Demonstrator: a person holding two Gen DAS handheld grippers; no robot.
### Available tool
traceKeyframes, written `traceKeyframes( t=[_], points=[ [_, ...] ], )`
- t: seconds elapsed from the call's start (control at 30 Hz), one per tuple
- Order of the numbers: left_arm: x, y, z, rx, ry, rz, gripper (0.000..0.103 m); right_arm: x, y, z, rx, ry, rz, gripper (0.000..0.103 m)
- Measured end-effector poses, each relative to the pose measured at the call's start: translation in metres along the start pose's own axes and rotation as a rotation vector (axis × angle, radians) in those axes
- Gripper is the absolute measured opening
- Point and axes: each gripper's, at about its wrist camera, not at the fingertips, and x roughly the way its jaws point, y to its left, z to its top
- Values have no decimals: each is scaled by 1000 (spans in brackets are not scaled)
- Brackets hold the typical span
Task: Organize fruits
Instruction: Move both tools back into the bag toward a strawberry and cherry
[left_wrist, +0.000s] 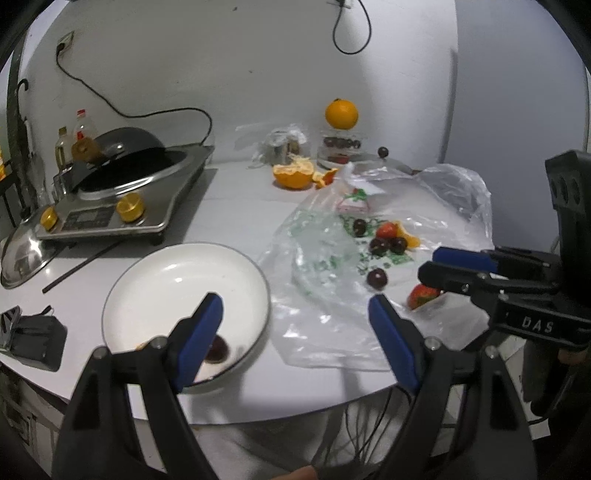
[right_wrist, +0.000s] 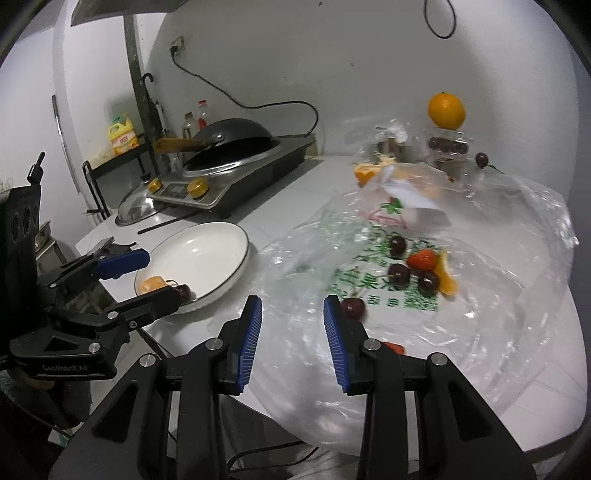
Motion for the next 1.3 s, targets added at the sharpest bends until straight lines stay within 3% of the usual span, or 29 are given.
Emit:
traceKeyframes(
  t=[0.83,1.3],
  points=[
    [45,-98,9,70,73,-34,82,-32,-96,-38,88,12,-35,37],
    [104,-134,16,171,176,-34,82,-25,-130,-48,137,27,-23,37]
  ],
)
